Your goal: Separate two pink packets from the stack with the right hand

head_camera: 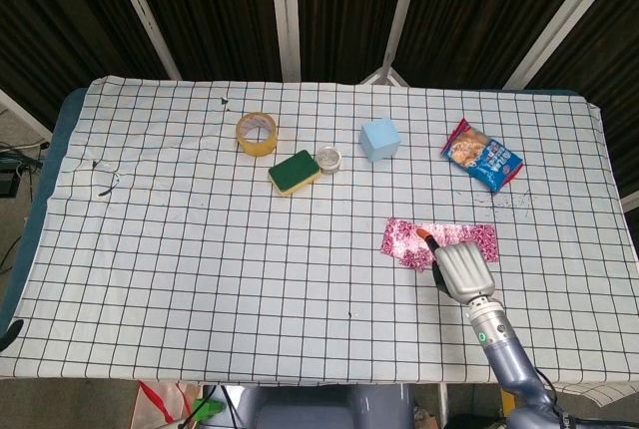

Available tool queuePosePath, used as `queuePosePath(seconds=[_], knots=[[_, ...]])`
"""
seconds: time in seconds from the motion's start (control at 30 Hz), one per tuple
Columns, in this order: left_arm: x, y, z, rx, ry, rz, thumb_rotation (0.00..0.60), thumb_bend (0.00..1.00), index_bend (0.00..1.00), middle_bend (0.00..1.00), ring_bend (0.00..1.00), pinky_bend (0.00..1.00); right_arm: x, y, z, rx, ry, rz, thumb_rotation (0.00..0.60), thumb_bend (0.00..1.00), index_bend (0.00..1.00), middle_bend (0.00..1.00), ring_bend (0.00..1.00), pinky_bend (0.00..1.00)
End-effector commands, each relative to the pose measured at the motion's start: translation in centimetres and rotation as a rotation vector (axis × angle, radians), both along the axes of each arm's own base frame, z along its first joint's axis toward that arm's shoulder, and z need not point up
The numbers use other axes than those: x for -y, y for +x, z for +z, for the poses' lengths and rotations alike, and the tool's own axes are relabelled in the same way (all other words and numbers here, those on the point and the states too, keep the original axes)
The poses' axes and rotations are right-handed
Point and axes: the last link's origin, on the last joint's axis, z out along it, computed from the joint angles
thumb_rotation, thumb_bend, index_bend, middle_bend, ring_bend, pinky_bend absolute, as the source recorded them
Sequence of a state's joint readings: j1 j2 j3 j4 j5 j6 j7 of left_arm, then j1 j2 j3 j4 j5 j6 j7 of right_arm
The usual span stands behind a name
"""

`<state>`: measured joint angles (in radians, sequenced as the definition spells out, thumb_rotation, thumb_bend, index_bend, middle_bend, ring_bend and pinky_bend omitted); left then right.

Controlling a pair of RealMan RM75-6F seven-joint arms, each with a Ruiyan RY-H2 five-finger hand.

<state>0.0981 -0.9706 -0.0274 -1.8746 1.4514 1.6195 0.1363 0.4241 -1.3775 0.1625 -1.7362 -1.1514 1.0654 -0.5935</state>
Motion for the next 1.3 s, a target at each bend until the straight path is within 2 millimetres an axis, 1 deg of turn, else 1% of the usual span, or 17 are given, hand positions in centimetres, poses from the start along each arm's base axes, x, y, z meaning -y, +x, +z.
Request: queuePosePath(seconds=[0.03,0.3,0.47,0.83,1.1,1.3], knots=[[-0.2,-0.1,0.0,-0.002,0.000,0.009,0.600,0.32,0.15,0.00,0.00,0.10,0.3,0.5,-0.9,-0.009,0.018,0.003,0.600,0.74,0.19,0.81,0.76,0.57],[-0.4,-0.2,-0.1,-0.007,-0.002,0.018,0.600,0.32,0.15,0.00,0.00,0.10,0.8,1.3,-2.7,-0.032,0.057,-0.006,0.600,0.76,0.19,0.81,0.76,0.57],[-0.5,-0.3,0.0,-0.008,0.002,0.023,0.600,0.32,0.15,0.00,0.00,0.10,1.3,1.5,-3.5,-0.043,0.062,-0.018,0.600,0.76,0.19,0.81,0.76,0.57],[-0.6,-0.3,0.0,-0.013,0.001,0.026,0.600,0.32,0.15,0.00,0.00,0.10,2.0,1.2,-4.9,-0.071,0.086,-0.051,0.600,0.76,0.19,0.81,0.76,0.57],[-0.7,-0.3,-0.1,-0.017,0.001,0.029,0.600,0.32,0.15,0.00,0.00,0.10,2.1,0.9,-5.7,-0.090,0.110,-0.068,0.600,0.76,0.19,0.81,0.76,0.57],[-0.7,-0.3,-0.2,-0.022,0.000,0.029,0.600,0.32,0.15,0.00,0.00,0.10,2.1,0.9,-6.2,-0.096,0.121,-0.066,0.600,0.76,0.19,0.81,0.76,0.57]])
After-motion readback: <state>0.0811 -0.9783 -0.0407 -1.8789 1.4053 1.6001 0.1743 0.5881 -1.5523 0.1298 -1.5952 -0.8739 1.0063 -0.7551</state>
